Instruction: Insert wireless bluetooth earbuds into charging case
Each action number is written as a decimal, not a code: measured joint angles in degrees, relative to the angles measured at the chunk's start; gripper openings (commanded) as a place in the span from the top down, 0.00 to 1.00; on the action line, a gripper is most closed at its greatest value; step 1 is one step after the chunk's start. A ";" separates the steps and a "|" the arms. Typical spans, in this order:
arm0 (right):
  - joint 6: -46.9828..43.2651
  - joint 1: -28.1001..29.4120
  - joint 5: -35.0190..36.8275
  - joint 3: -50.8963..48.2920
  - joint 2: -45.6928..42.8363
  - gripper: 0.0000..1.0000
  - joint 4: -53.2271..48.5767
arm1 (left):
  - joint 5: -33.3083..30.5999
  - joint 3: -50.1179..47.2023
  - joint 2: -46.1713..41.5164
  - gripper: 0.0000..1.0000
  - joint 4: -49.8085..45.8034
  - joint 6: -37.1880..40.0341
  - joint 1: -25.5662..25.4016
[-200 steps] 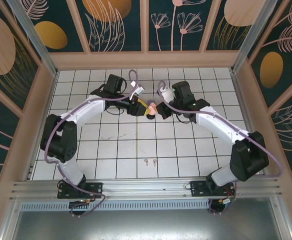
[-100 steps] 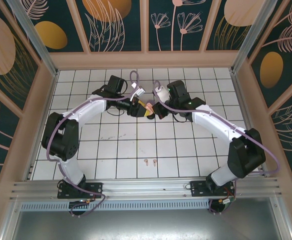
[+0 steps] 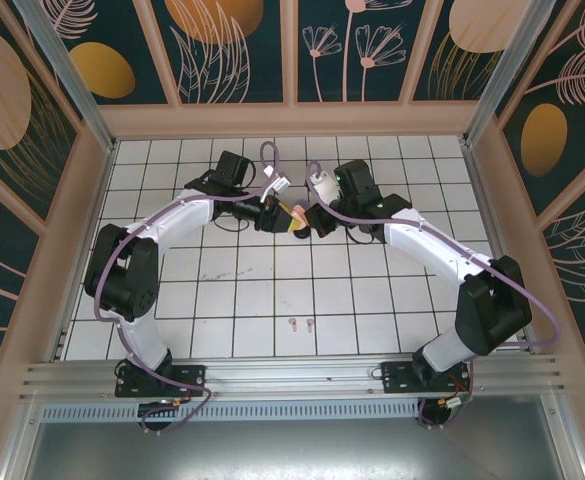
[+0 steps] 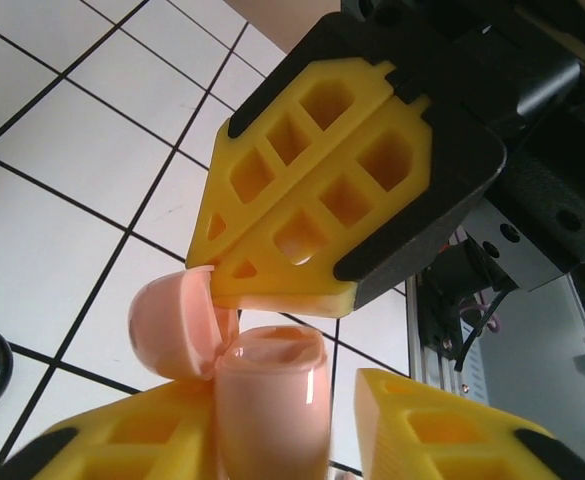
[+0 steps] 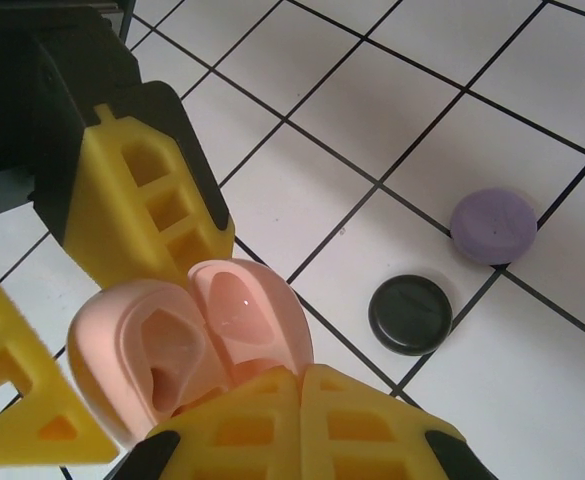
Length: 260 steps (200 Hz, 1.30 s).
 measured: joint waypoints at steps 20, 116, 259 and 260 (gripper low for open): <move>0.00 0.00 0.07 0.00 0.00 1.00 0.00 | 0.04 0.00 0.20 0.81 0.15 -0.26 0.07; 4.22 -1.75 1.66 0.74 -0.83 0.53 -0.61 | 1.18 -8.44 -0.90 1.00 16.87 -9.90 0.11; 24.33 0.81 10.40 -14.49 -20.00 0.46 -2.43 | -12.76 -24.72 -13.60 1.00 55.06 -27.47 0.24; 24.50 0.96 10.47 -14.53 -20.00 0.46 -2.47 | -12.87 -24.81 -13.66 1.00 55.19 -27.54 0.24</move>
